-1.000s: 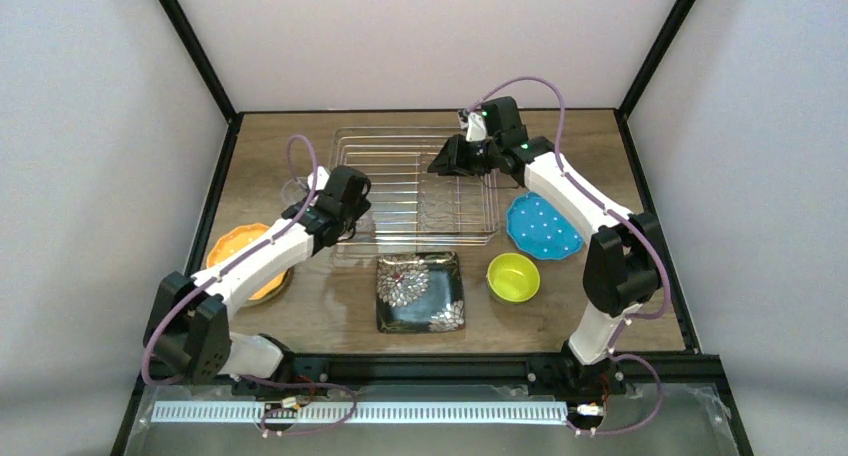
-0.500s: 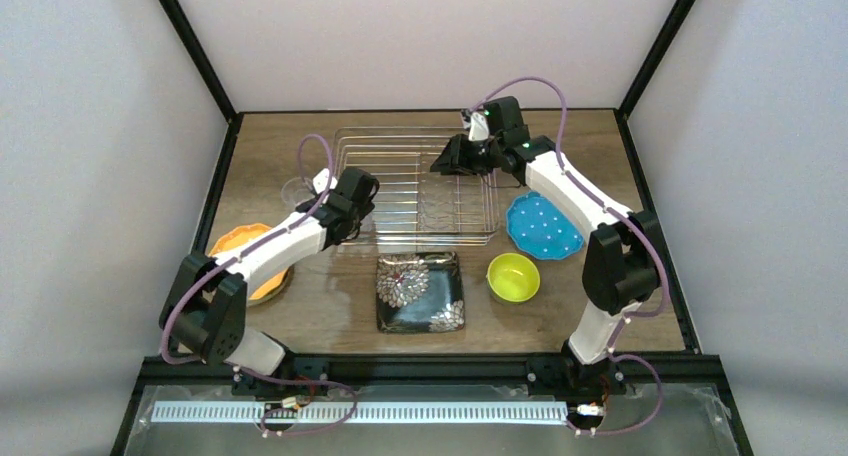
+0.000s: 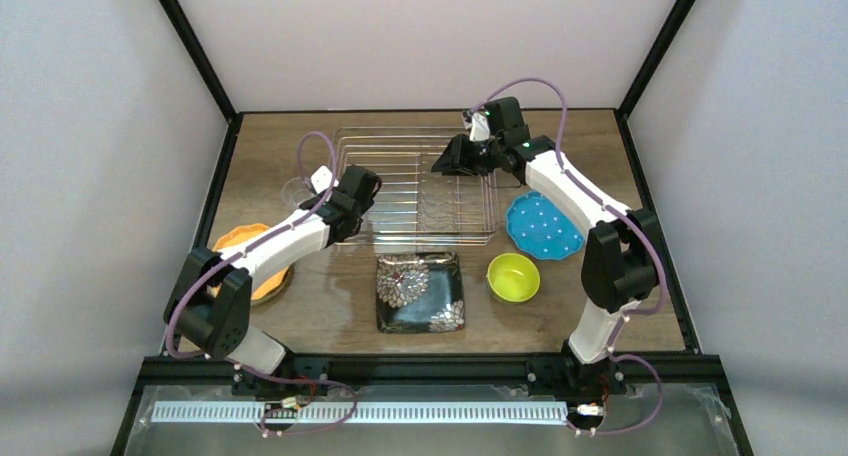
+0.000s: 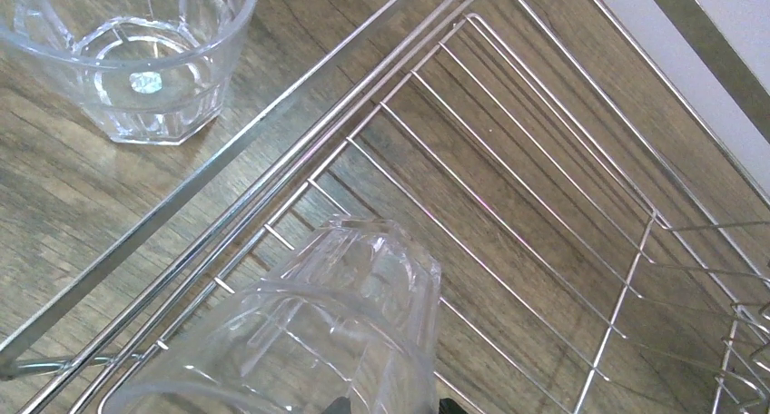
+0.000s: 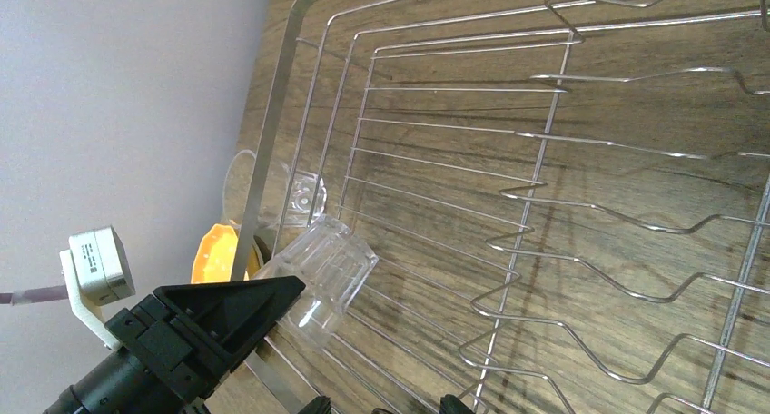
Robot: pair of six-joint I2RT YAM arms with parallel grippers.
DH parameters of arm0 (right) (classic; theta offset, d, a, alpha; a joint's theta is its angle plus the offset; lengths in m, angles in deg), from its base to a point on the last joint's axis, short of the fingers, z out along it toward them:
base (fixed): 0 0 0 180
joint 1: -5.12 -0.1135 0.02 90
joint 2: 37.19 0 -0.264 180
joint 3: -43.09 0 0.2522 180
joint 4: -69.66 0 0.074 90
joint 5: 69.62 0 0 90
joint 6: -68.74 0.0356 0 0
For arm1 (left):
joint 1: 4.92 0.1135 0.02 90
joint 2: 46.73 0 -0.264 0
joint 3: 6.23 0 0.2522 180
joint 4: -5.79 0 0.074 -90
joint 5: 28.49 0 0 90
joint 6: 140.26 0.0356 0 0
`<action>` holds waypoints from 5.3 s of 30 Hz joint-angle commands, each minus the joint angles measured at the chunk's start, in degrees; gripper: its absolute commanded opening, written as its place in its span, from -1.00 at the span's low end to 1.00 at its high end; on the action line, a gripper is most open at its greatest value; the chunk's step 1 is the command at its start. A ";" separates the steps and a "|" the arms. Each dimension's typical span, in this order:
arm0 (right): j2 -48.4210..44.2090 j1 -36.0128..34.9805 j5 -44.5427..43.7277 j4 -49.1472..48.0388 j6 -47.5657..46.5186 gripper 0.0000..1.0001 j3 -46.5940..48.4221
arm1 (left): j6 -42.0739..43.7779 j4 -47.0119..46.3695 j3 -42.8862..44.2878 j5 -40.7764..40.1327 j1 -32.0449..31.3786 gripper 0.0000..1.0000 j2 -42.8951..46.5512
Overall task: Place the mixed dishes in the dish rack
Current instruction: Grab the cup from the dish rack, then place the upside down cup on the dish rack.
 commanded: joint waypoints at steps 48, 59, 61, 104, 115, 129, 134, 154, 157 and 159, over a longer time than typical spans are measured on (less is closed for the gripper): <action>-1.95 0.59 -2.11 -2.76 1.29 0.40 -2.09 | -1.29 -9.59 -1.33 -5.79 0.17 -0.94 10.19; -5.20 2.81 1.84 -10.53 4.48 0.40 -8.13 | -2.05 -20.93 -5.10 0.64 0.30 -0.94 15.60; -5.58 3.61 3.69 -13.24 5.58 0.42 -9.57 | -2.20 -23.67 -5.52 2.47 0.30 -0.94 16.18; -4.63 15.26 11.18 -41.93 16.05 0.78 -22.60 | -27.56 -93.54 2.96 46.53 5.09 -0.94 -21.34; -13.80 18.15 -3.24 -42.12 16.07 0.78 -29.25 | -34.59 -103.01 15.51 51.09 4.53 -0.94 -34.32; -18.48 20.18 -11.51 -39.65 17.39 0.78 -31.57 | -38.44 -101.53 30.18 52.31 1.07 -0.94 -46.56; -19.00 21.03 -11.56 -39.81 17.49 0.78 -32.36 | -38.61 -100.53 32.41 52.31 0.32 -0.94 -49.09; -17.51 21.31 -11.25 -41.44 18.36 0.78 -33.30 | -38.99 -95.40 37.19 52.97 -0.31 -0.65 -54.53; -17.29 21.32 -11.33 -41.74 18.23 0.78 -33.20 | -38.82 -94.61 38.14 53.09 -0.33 -0.57 -55.25; -17.02 21.32 -11.34 -41.84 18.16 0.78 -33.13 | -38.79 -93.96 38.80 53.27 -0.40 -0.53 -55.66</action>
